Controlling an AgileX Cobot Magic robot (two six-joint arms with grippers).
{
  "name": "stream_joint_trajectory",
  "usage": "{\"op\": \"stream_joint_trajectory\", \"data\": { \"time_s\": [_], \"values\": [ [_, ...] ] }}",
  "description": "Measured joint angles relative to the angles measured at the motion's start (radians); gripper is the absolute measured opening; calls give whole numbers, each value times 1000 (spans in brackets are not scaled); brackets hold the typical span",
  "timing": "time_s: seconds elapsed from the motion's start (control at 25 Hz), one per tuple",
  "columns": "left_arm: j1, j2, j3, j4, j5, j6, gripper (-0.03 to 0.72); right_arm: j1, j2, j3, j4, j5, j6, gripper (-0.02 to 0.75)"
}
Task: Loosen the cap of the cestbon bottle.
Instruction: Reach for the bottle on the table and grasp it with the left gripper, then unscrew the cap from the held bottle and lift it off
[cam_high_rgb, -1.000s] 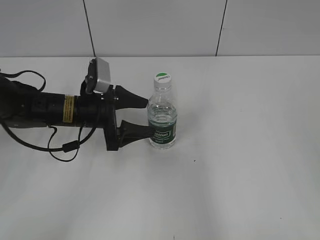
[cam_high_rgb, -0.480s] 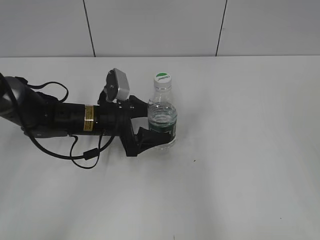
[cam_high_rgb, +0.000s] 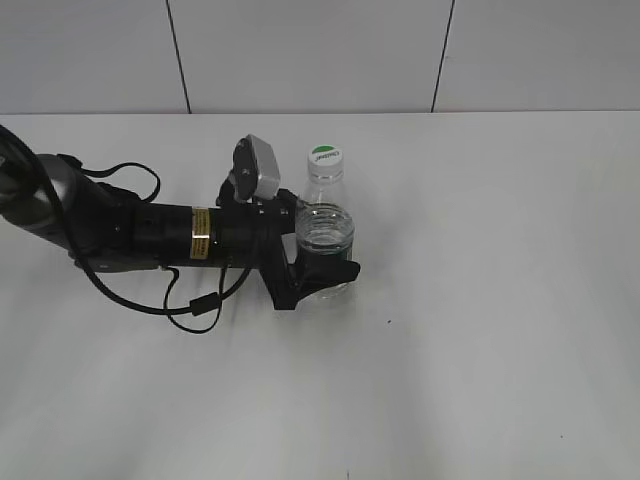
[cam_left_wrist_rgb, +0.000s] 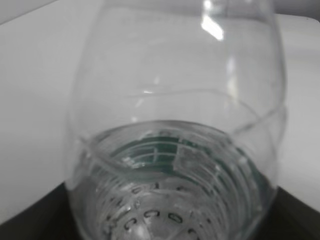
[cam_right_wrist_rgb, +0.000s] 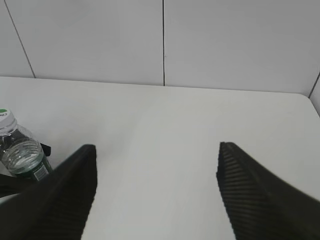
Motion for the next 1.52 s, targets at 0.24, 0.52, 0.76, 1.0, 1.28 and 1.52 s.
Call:
{"op": "stream_joint_trajectory", "data": {
  "time_s": [0.24, 0.52, 0.76, 1.0, 1.28, 1.52],
  "values": [
    [-7, 0, -1, -5, 33, 0, 421, 0, 60, -4, 29, 0, 0, 569],
    [-7, 0, -1, -7, 34, 0, 410, 0, 213, -122, 36, 63, -24, 569],
    [-7, 0, -1, -7, 34, 0, 410, 0, 454, -289, 50, 284, -78, 569],
    [-7, 0, -1, -7, 34, 0, 410, 8, 601, -433, 71, 384, -131, 569],
    [-7, 0, -1, -7, 35, 0, 410, 8, 742, -551, 90, 509, -132, 527],
    [-7, 0, -1, -7, 37, 0, 410, 74, 874, -686, 85, 604, -132, 522]
  ]
}}
